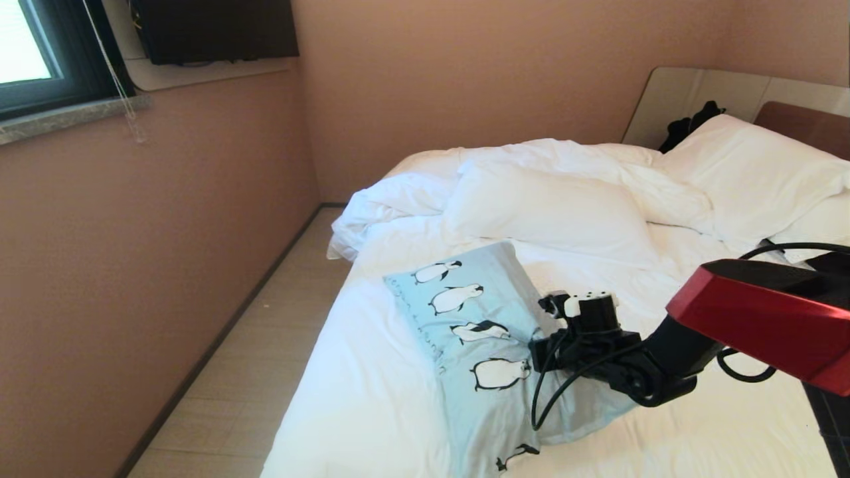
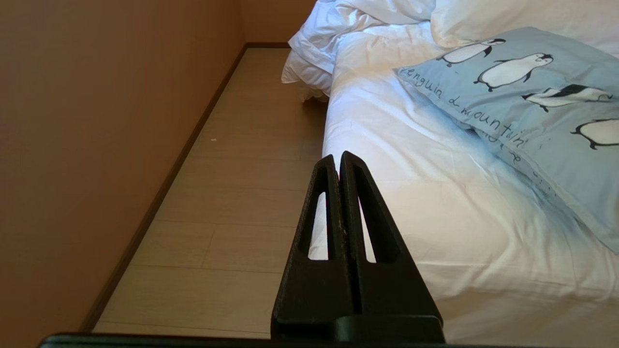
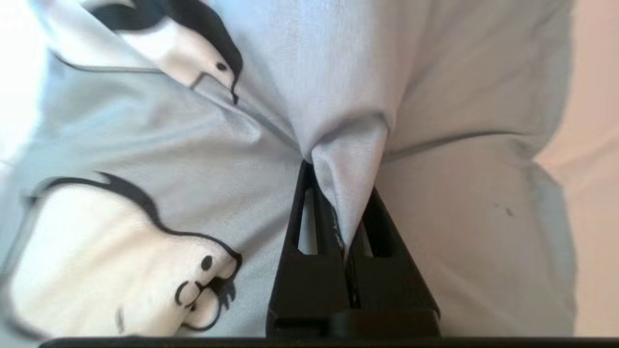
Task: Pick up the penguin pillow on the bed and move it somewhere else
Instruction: Pick up the pillow
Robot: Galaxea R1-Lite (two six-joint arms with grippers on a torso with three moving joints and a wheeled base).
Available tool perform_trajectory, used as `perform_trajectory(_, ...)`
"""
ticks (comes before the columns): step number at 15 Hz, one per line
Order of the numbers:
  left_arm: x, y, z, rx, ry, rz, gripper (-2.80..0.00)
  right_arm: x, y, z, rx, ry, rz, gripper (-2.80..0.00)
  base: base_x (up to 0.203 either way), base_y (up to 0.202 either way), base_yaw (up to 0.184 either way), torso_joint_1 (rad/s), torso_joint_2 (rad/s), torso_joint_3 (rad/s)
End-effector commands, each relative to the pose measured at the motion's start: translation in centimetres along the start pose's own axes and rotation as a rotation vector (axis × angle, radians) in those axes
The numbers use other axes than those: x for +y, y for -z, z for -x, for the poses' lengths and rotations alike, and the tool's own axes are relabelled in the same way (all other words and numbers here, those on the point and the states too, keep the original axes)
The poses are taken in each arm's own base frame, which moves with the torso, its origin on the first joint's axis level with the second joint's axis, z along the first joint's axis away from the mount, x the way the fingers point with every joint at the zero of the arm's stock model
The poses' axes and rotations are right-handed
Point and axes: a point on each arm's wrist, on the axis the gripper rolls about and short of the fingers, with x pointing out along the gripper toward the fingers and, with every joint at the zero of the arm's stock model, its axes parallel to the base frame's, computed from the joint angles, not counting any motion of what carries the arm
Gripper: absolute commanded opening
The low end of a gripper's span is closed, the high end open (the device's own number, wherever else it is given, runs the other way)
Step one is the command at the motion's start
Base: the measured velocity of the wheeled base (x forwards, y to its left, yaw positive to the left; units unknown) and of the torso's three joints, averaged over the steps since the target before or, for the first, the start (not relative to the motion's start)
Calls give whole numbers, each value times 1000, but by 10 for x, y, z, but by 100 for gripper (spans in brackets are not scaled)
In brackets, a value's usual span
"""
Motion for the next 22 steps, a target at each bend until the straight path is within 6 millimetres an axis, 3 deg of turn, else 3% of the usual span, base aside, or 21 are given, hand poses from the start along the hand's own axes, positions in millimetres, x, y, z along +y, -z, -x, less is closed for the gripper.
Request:
perform_trajectory(1, 0, 0, 0, -1, -1, -1, -280, 2, -27, 26, -62, -6, -19, -280, 0, 0, 0, 0, 0, 0)
perform_trajectory(4, 0, 0, 0, -1, -1, -1, -280, 2, -33, 33, -75, -5, -23, -280, 0, 0, 0, 0, 0, 0)
perform_trajectory(8, 0, 0, 0, -1, -1, 0, -280, -4, -56, 54, -153, 6, -49, -280, 0, 0, 0, 0, 0, 0)
perform_trajectory(14, 0, 0, 0, -1, -1, -1, -280, -43, -102, 106, -305, 64, -130, -280, 0, 0, 0, 0, 0, 0)
perform_trajectory(22, 0, 0, 0, -1, -1, 0, -280, -81, -138, 181, -511, 161, -148, -280, 0, 0, 0, 0, 0, 0)
